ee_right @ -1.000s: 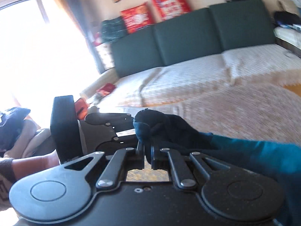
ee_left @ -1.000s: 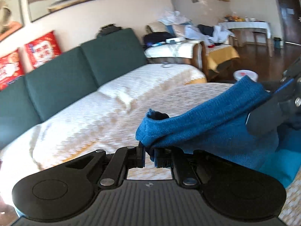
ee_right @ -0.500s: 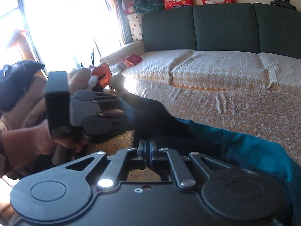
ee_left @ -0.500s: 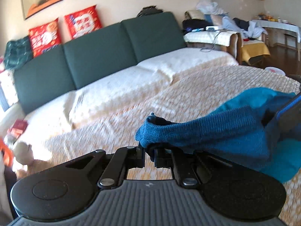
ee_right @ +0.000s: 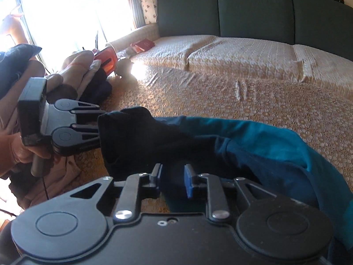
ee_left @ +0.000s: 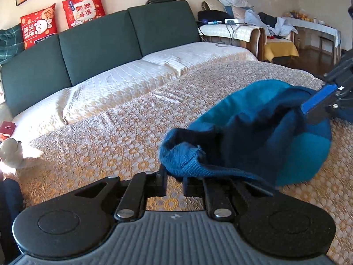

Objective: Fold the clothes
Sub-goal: 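Lift the sweatshirt with both grippers and carry it onto the bed, then lower the sweatshirt onto the bed and open both grippers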

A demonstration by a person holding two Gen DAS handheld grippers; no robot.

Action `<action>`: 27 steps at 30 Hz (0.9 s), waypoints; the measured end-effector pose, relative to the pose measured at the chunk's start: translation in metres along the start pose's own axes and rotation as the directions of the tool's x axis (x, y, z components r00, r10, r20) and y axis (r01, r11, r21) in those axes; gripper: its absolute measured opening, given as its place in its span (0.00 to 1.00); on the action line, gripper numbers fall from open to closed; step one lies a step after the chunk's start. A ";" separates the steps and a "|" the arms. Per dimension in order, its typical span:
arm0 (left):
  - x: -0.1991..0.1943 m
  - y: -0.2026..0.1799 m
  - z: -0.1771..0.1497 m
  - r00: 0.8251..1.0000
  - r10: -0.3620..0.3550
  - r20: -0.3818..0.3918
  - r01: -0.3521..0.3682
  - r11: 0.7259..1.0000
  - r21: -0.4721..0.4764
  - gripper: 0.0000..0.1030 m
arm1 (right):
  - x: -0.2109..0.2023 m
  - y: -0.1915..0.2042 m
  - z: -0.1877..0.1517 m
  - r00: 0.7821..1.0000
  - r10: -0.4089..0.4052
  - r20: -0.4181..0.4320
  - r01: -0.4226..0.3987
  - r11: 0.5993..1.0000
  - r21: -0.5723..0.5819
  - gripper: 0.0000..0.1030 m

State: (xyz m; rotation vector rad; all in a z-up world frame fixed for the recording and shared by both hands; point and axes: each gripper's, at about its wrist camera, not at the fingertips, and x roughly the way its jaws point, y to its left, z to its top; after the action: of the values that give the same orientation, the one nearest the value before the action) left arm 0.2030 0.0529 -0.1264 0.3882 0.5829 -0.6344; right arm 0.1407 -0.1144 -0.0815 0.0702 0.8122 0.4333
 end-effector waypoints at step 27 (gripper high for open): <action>-0.019 -0.099 0.005 0.983 -0.178 0.044 0.178 0.984 0.005 0.84 | 0.004 -0.066 -0.033 0.930 -0.368 -0.013 0.358 0.912 -0.199 1.00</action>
State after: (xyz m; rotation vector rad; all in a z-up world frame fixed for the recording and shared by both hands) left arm 0.1286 -0.0148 -0.1267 0.3245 0.5793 -0.8132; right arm 0.1425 -0.1758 -0.1217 -0.2721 0.8080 0.1591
